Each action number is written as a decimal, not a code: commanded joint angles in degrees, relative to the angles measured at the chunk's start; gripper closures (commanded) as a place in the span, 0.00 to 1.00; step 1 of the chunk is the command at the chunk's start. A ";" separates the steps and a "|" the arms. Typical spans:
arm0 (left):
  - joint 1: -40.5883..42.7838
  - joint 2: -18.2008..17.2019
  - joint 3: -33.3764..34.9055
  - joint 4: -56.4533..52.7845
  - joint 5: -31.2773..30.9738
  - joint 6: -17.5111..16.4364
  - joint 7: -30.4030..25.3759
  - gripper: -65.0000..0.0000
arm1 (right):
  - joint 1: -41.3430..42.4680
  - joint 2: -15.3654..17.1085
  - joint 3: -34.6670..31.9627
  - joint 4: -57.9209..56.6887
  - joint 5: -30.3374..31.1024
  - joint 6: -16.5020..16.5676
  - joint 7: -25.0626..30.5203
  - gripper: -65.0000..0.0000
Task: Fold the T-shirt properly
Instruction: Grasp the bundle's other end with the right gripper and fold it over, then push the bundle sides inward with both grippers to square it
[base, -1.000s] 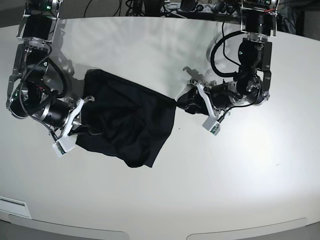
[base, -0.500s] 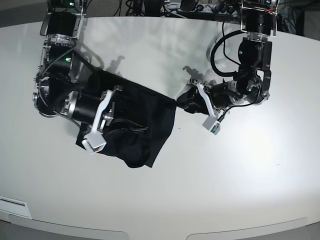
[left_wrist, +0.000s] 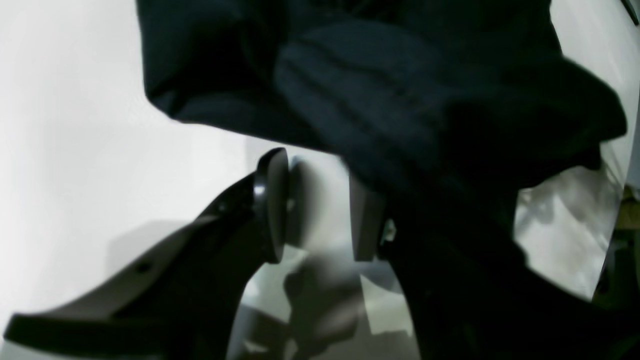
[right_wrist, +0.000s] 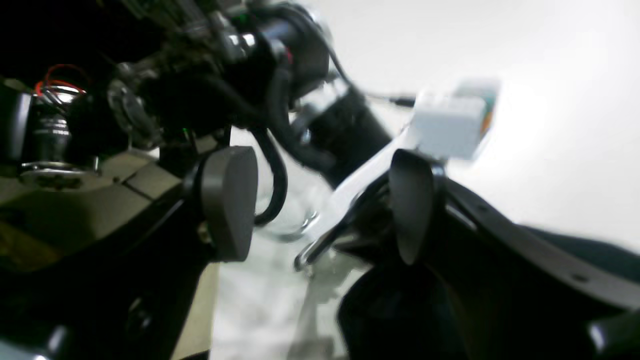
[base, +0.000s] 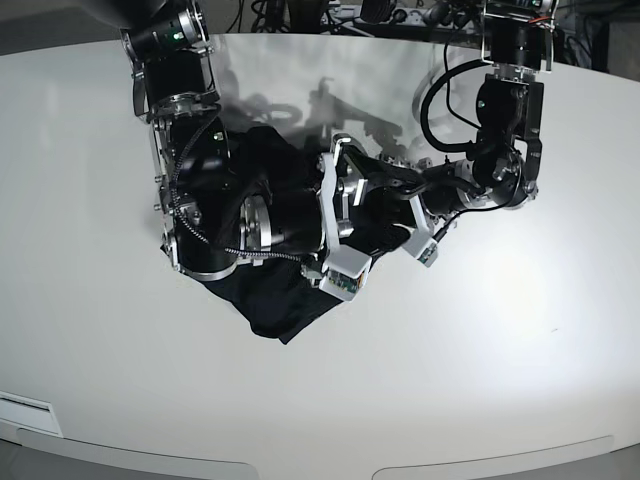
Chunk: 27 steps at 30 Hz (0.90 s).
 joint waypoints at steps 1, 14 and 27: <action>-0.81 -0.52 -0.15 0.63 0.83 -0.26 0.02 0.66 | 2.36 0.04 1.16 1.36 0.52 0.28 1.49 0.33; -1.64 -8.11 -5.07 0.63 3.04 0.26 -0.24 0.85 | -1.14 9.84 10.34 -4.15 -24.00 0.28 19.58 1.00; -1.62 -8.07 -15.02 0.63 -3.32 0.24 5.33 0.84 | -2.45 9.90 4.33 -12.85 -40.19 0.28 32.22 1.00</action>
